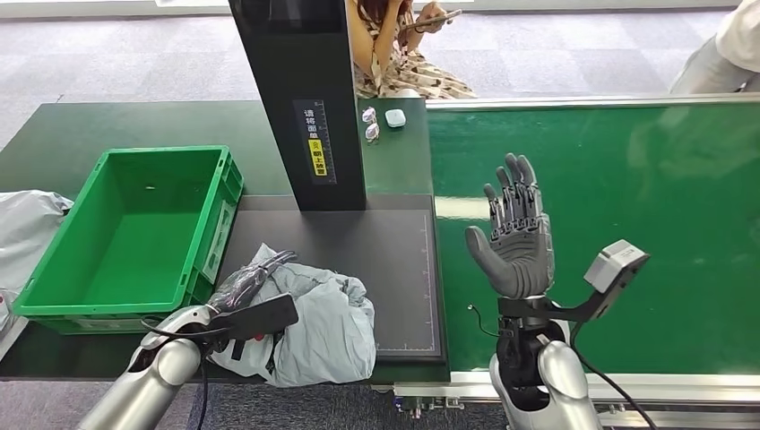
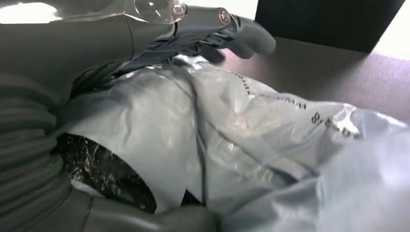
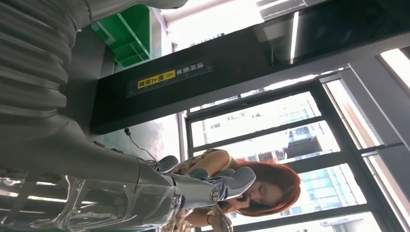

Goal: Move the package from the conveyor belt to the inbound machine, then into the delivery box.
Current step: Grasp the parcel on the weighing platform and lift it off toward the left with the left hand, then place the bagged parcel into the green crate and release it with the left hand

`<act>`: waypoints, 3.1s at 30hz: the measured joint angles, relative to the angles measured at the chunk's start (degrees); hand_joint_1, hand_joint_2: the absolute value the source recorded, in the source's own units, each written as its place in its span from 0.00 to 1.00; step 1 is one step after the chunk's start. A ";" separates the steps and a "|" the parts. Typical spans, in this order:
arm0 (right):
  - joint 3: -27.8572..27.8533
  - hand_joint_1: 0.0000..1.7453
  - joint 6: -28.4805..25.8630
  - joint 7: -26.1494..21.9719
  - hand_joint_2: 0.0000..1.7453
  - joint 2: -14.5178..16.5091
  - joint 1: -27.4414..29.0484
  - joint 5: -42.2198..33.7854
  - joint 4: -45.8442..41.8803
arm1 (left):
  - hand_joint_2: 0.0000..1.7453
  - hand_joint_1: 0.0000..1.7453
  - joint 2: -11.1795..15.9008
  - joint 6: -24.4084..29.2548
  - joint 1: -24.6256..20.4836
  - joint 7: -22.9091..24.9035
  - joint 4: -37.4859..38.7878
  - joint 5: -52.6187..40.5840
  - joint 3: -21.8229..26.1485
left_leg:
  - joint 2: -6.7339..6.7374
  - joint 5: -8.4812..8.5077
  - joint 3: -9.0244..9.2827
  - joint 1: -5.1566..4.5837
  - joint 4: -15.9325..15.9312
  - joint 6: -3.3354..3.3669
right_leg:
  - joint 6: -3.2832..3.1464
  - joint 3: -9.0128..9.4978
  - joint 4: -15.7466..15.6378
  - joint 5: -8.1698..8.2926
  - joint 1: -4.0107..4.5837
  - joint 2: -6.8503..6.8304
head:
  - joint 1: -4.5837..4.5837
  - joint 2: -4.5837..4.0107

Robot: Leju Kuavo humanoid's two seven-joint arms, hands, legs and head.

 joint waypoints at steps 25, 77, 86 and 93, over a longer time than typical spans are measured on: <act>-0.76 0.00 -1.97 0.49 1.00 -0.06 2.69 1.45 -1.23 | 1.00 1.00 -6.00 28.12 5.01 -13.90 -11.14 15.85 3.92 | 0.06 0.06 -0.24 0.00 0.01 -0.04 | -0.08 -0.25 -0.01 0.11 0.00 0.06 | 0.00 0.00; -0.76 0.00 3.06 2.11 1.00 -0.12 -0.09 1.20 1.60 | 1.00 0.00 2.90 27.61 -24.63 19.02 24.40 -29.95 23.06 | 0.00 0.36 -0.54 0.02 0.02 -0.11 | -0.18 -0.58 0.04 0.36 0.02 0.01 | -0.01 0.00; -0.76 0.00 4.09 3.17 1.00 -0.03 -0.12 1.99 1.60 | 1.00 0.00 2.95 26.59 -23.33 17.16 17.42 -25.48 23.06 | 0.01 0.36 -0.55 0.02 0.01 -0.11 | -0.18 -0.56 0.04 0.36 0.02 0.01 | 0.01 0.00; -0.77 0.00 3.92 2.65 0.75 0.36 0.05 3.79 1.72 | 1.00 0.00 3.14 39.21 -14.00 8.17 -0.85 -11.24 25.35 | 0.25 0.27 -0.50 0.00 -0.02 -0.13 | -0.17 -0.57 0.03 0.34 0.00 0.27 | 0.00 0.00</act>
